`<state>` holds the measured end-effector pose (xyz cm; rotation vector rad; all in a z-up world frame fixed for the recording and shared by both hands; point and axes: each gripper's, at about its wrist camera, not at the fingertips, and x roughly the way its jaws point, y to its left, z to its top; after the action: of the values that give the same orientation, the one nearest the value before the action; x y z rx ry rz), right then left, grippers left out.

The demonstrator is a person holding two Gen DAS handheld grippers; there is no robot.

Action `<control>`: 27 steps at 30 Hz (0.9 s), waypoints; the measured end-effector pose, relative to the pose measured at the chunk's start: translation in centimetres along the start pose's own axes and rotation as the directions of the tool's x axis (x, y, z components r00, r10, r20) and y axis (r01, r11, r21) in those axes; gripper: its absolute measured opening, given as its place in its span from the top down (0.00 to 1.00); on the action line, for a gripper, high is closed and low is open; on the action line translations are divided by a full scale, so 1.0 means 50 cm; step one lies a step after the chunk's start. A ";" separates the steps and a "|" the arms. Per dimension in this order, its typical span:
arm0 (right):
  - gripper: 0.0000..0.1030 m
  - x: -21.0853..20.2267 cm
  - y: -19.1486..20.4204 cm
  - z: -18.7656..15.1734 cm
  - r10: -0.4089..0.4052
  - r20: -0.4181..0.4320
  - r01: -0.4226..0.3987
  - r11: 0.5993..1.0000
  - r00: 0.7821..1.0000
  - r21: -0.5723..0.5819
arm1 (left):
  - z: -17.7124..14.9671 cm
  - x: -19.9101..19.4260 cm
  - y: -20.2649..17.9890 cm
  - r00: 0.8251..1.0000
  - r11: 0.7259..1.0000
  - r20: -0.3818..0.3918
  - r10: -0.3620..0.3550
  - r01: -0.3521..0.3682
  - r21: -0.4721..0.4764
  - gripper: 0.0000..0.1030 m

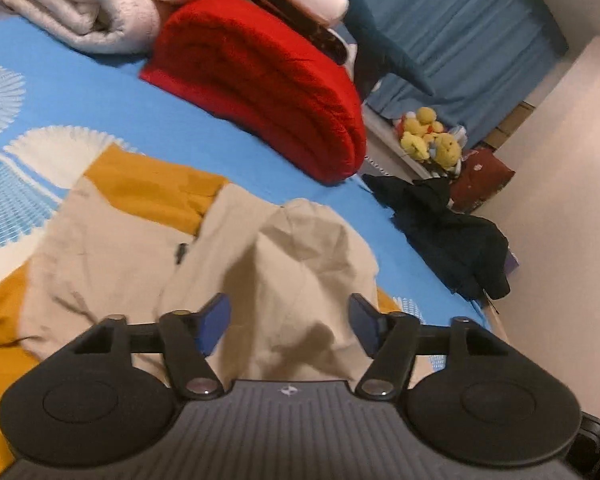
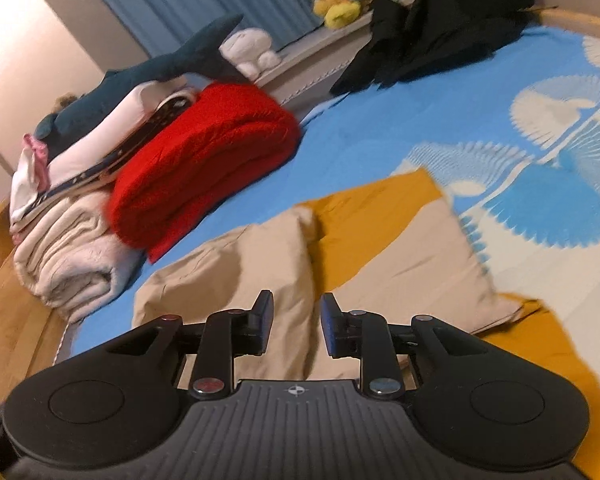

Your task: Fold large clothes

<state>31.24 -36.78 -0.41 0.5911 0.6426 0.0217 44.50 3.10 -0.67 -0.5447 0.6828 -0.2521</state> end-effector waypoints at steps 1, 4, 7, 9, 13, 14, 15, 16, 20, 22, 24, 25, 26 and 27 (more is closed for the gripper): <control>0.74 0.005 0.007 -0.005 0.008 -0.005 -0.008 1.000 1.000 -0.009 | -0.009 0.009 -0.011 1.000 1.000 -0.006 -0.005 0.005 0.025 0.50; 0.72 0.019 0.030 -0.020 0.047 -0.032 -0.049 0.998 0.998 -0.043 | -0.053 0.060 -0.017 0.993 0.996 -0.116 0.032 -0.022 0.085 0.80; 0.71 0.033 0.047 -0.030 0.062 -0.065 -0.067 0.995 0.996 -0.076 | -0.096 0.112 -0.018 0.950 0.974 -0.254 0.180 -0.137 0.180 0.94; 0.70 0.043 0.055 -0.036 0.059 -0.081 -0.066 0.994 0.995 -0.092 | -0.119 0.134 -0.018 0.924 0.958 -0.303 0.235 -0.166 0.235 0.95; 0.70 0.058 0.061 -0.045 0.037 -0.112 -0.048 0.995 0.993 -0.092 | -0.146 0.159 -0.020 0.891 0.925 -0.333 0.308 -0.199 0.322 0.95; 0.70 0.063 0.063 -0.048 0.032 -0.119 -0.043 0.995 0.992 -0.095 | -0.139 0.159 -0.025 0.886 0.921 -0.335 0.320 -0.208 0.329 0.90; 0.70 0.064 0.064 -0.050 0.027 -0.124 -0.039 0.994 0.992 -0.099 | -0.129 0.157 -0.034 0.881 0.912 -0.331 0.339 -0.221 0.346 0.86; 0.70 0.063 0.061 -0.054 0.023 -0.127 -0.036 0.994 0.992 -0.102 | -0.118 0.149 -0.047 0.885 0.902 -0.306 0.350 -0.231 0.365 0.81; 0.70 0.061 0.061 -0.051 0.004 -0.121 -0.015 0.995 0.993 -0.097 | -0.070 0.075 -0.102 0.968 0.911 -0.067 0.240 -0.201 0.361 0.76; 0.70 0.057 0.057 -0.046 -0.009 -0.103 -0.001 0.996 0.995 -0.094 | -0.066 0.058 -0.121 0.990 0.923 -0.006 0.139 -0.127 0.362 0.76; 0.70 0.053 0.054 -0.041 -0.023 -0.086 0.015 0.995 0.996 -0.094 | -0.086 0.077 -0.137 0.994 0.911 -0.010 0.112 -0.099 0.400 0.76; 0.70 0.052 0.051 -0.040 -0.028 -0.082 0.020 0.995 0.996 -0.094 | -0.101 0.096 -0.136 0.992 0.909 -0.054 0.117 -0.085 0.408 0.77; 0.70 0.051 0.048 -0.041 -0.031 -0.083 0.023 0.995 0.996 -0.094 | -0.122 0.132 -0.130 0.982 0.916 -0.132 0.133 -0.071 0.395 0.78; 0.70 0.052 0.046 -0.040 -0.031 -0.085 0.024 0.995 0.996 -0.093 | -0.142 0.159 -0.120 0.967 0.934 -0.217 0.133 -0.049 0.355 0.79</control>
<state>32.56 -33.31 -1.94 0.4944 0.7297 0.0510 45.56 -7.80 -6.14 -0.1427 0.8722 -0.3461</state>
